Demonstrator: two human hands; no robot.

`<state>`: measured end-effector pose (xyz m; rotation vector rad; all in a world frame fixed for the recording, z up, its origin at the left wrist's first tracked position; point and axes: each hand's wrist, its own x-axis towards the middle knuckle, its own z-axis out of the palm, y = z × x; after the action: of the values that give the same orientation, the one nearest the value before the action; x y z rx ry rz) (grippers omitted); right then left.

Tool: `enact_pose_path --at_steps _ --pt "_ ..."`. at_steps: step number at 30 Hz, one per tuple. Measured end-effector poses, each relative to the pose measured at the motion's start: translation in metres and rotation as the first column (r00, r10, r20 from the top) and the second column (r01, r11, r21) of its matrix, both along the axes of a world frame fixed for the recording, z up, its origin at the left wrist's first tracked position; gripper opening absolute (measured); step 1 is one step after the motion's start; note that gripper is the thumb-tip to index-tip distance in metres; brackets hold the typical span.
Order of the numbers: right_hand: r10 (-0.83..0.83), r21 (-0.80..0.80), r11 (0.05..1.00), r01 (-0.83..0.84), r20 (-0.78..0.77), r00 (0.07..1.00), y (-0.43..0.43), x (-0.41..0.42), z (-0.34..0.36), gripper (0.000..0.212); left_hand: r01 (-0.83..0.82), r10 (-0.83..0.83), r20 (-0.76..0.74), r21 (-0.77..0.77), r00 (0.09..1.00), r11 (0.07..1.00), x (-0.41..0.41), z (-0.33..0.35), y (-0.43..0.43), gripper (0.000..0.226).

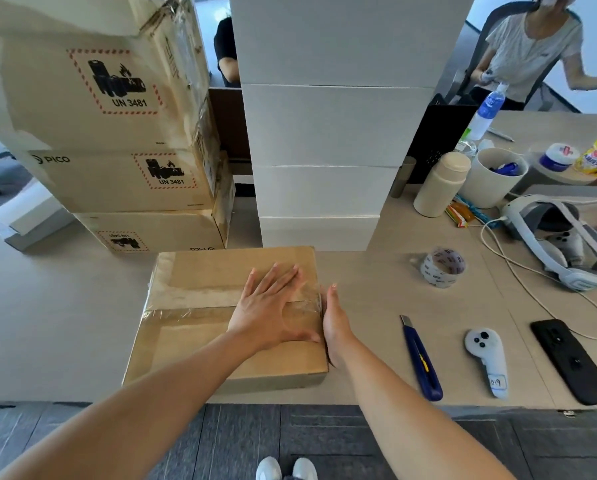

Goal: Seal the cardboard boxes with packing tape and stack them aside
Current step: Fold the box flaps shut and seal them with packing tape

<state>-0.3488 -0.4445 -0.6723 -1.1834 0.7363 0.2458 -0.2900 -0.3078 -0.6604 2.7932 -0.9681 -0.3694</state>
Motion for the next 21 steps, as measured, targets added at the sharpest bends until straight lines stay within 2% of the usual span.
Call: enact_pose_path --at_steps 2,4,5,7,9,11,12,15,17,19,20,21 --pt "0.06 0.02 0.998 -0.059 -0.086 0.994 -0.004 0.009 0.002 0.081 -0.029 0.028 -0.017 -0.032 0.999 0.999 -0.001 0.0 0.0 0.139" --pt "0.1 0.005 0.995 -0.1 -0.141 0.985 -0.006 0.015 0.013 0.085 -0.038 0.036 -0.041 -0.061 0.999 0.997 -0.002 0.002 0.001 0.143" --pt "0.097 -0.041 0.994 -0.104 -0.144 0.985 -0.006 0.014 0.02 0.08 -0.043 0.04 -0.046 -0.071 0.998 0.997 -0.003 0.004 0.005 0.142" --pt "0.07 -0.278 0.957 -0.087 -0.072 0.995 -0.009 0.013 0.033 0.067 -0.094 0.093 -0.02 -0.09 0.995 0.991 -0.004 0.009 0.02 0.124" --pt "0.172 -0.537 0.836 -0.109 0.067 0.983 -0.01 0.014 0.043 0.058 -0.189 0.195 0.03 -0.135 0.98 0.973 -0.002 0.011 0.044 0.091" --pt "0.347 -0.683 0.71 -0.169 0.131 0.929 0.002 0.019 0.047 0.055 -0.277 0.291 0.052 -0.187 0.955 0.943 -0.002 0.012 0.071 0.068" --pt "0.43 -0.729 0.654 -0.202 0.139 0.892 0.014 0.023 0.046 0.054 -0.295 0.311 0.062 -0.187 0.948 0.937 -0.004 0.012 0.083 0.063" --pt "0.66 -0.814 0.505 -0.286 0.151 0.736 0.062 0.024 0.041 0.054 -0.248 0.262 0.101 -0.133 0.96 0.96 -0.011 0.013 0.107 0.07" --pt "0.768 -0.873 0.335 -0.355 0.035 0.64 0.087 0.022 0.028 0.055 -0.2 0.206 0.096 -0.071 0.974 0.977 -0.017 0.008 0.119 0.07" --pt "0.814 -0.928 0.029 -0.372 -0.194 0.548 0.099 0.018 0.016 0.056 -0.149 0.151 0.085 -0.025 0.985 0.988 -0.02 -0.001 0.128 0.068" --pt "0.811 -0.931 -0.093 -0.352 -0.276 0.516 0.101 0.017 0.013 0.058 -0.128 0.13 0.092 -0.026 0.987 0.991 -0.018 -0.007 0.133 0.067" --pt "0.809 -0.93 -0.158 -0.332 -0.315 0.496 0.1 0.017 0.011 0.06 -0.097 0.101 0.11 -0.035 0.989 0.995 -0.015 -0.01 0.137 0.065"
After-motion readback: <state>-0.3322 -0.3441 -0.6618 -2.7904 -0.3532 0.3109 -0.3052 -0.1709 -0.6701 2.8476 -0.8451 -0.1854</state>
